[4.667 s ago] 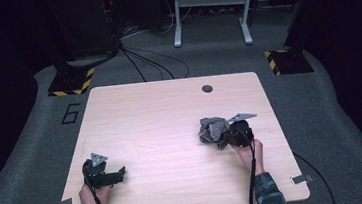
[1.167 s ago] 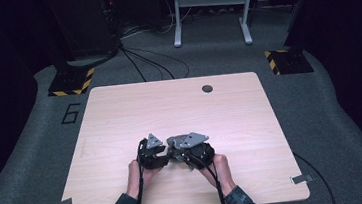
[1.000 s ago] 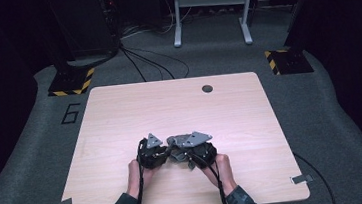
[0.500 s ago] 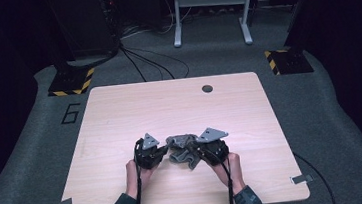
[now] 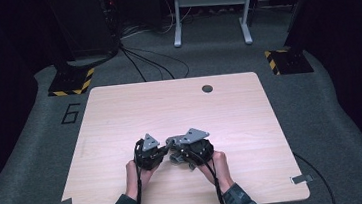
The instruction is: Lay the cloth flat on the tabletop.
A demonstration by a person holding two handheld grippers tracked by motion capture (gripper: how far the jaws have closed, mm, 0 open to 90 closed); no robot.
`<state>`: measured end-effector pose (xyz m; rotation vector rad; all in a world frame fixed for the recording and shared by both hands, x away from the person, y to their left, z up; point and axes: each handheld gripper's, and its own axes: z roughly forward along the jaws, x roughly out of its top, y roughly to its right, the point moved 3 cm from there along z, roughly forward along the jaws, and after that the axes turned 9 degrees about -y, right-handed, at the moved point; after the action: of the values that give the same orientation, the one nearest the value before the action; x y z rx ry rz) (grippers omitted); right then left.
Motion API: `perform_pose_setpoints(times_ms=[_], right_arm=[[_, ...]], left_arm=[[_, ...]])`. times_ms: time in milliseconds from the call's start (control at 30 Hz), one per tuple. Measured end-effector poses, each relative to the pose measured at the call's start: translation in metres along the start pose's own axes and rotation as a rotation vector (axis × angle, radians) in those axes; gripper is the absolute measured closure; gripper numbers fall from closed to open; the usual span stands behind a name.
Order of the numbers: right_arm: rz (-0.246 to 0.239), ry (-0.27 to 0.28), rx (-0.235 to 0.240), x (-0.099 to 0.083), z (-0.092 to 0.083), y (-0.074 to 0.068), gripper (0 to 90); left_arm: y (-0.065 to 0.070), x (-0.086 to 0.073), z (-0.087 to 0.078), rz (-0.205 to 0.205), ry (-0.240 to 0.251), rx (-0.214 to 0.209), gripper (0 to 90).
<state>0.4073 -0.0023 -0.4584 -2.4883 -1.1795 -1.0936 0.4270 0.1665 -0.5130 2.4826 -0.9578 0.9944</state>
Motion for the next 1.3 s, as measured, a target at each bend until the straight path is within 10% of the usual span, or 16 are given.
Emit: perform_pose_setpoints(times_ms=[233,1300], right_arm=[[0.021,-0.003,-0.012,-0.005,-0.003,0.009,86.6],[0.240,0.040,-0.147,-0.057,-0.054,0.097,88.3]], left_arm=[[-0.001,-0.001,-0.002,-0.016,0.017,0.000,86.2],[-0.048,0.002,-0.052,-0.156,0.095,0.013,86.9]])
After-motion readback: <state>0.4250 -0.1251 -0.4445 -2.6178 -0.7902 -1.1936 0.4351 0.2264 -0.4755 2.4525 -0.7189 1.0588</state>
